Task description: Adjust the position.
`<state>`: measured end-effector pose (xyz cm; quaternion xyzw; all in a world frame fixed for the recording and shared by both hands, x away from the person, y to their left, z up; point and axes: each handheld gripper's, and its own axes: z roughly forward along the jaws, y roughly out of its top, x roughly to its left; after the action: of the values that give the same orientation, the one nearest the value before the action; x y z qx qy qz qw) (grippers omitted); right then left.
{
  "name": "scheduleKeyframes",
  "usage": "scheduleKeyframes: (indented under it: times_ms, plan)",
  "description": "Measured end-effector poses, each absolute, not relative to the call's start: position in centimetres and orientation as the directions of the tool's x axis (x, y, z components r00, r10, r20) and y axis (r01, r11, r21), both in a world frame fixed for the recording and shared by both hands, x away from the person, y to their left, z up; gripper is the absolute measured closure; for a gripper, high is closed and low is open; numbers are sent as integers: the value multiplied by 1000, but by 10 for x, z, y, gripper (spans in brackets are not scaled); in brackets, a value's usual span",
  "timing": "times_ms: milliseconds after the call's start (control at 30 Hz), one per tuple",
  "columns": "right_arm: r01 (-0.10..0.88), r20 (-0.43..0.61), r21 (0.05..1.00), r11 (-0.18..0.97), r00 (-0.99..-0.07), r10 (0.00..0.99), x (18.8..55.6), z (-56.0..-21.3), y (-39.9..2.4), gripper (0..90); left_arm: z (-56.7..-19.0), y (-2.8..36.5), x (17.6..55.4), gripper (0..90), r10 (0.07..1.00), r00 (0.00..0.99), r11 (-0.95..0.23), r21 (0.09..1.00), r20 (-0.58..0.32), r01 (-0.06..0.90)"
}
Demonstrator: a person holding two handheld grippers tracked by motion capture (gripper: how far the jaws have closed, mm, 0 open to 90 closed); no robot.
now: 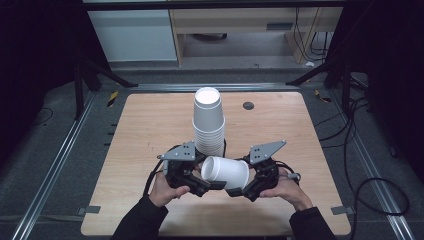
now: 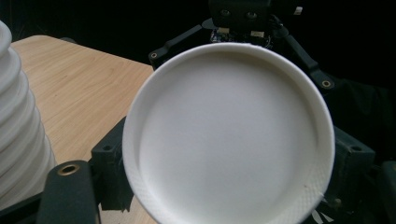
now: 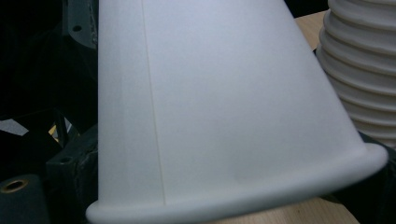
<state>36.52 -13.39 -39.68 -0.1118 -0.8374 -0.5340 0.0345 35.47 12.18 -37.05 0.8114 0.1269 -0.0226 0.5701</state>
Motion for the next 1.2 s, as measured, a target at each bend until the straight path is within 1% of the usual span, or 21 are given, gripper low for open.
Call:
scheduleKeyframes:
  times_ms: [667, 1033, 1200]
  plan:
    - [227, 185, 877, 425, -973, 136, 367, -401, -133, 105, -373, 122, 356, 217, 179, 965, -338, 909, -191, 243]
    - [229, 186, 872, 432, -973, 139, 367, -400, -134, 107, -372, 123, 357, 210, 184, 963, -347, 904, -197, 251]
    - [224, 178, 871, 437, -973, 144, 367, -400, -135, 106, -369, 128, 356, 186, 195, 960, -345, 903, -199, 257]
